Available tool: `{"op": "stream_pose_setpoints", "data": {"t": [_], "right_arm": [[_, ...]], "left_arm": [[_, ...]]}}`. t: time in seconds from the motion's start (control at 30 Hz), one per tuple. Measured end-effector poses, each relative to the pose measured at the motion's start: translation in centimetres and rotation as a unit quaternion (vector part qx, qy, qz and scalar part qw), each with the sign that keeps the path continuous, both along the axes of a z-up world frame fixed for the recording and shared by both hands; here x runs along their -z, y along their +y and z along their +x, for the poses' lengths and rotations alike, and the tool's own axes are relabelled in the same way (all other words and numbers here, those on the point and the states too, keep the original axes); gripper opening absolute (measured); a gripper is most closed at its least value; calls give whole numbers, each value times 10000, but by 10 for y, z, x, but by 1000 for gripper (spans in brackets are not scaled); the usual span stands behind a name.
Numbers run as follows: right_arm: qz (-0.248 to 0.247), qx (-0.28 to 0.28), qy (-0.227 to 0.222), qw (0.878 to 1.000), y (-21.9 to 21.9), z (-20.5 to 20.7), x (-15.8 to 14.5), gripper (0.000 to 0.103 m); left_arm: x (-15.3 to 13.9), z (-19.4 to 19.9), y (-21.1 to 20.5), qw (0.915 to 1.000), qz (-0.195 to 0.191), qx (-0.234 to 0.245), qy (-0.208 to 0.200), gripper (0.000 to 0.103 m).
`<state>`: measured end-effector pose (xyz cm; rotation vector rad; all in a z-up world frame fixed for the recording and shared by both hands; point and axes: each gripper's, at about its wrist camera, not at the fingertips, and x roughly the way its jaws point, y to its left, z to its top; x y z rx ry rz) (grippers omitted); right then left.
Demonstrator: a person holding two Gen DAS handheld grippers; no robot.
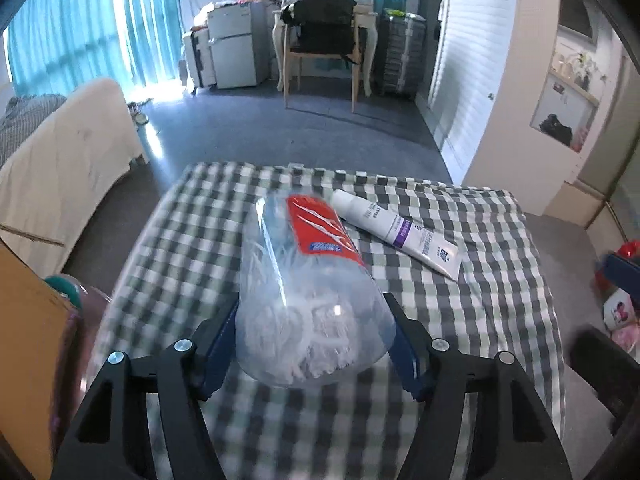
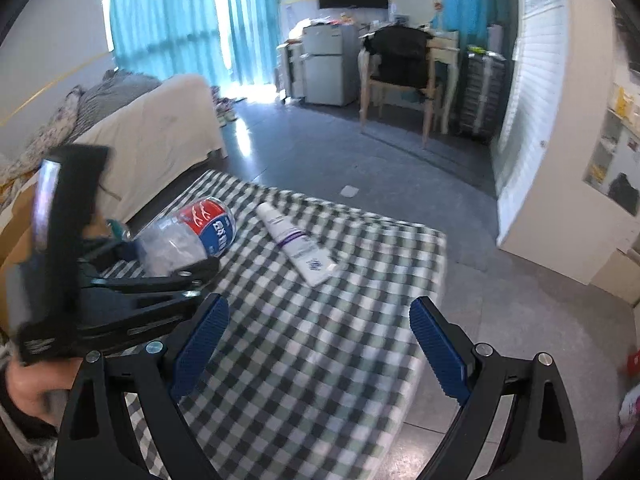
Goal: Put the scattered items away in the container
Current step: 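Grasp the clear floss-pick jar with left tool while right tool grasps the white toothpaste tube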
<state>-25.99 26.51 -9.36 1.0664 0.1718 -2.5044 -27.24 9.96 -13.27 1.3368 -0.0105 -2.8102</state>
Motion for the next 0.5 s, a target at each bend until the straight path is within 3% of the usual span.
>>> {"op": "stream_pose_setpoints", "data": {"t": [0.5], "right_arm": [[734,-417,-872,9926,-78,-85,32,92]], "left_arm": [[-39,44,-67,9994,227,65,246,65]]}}
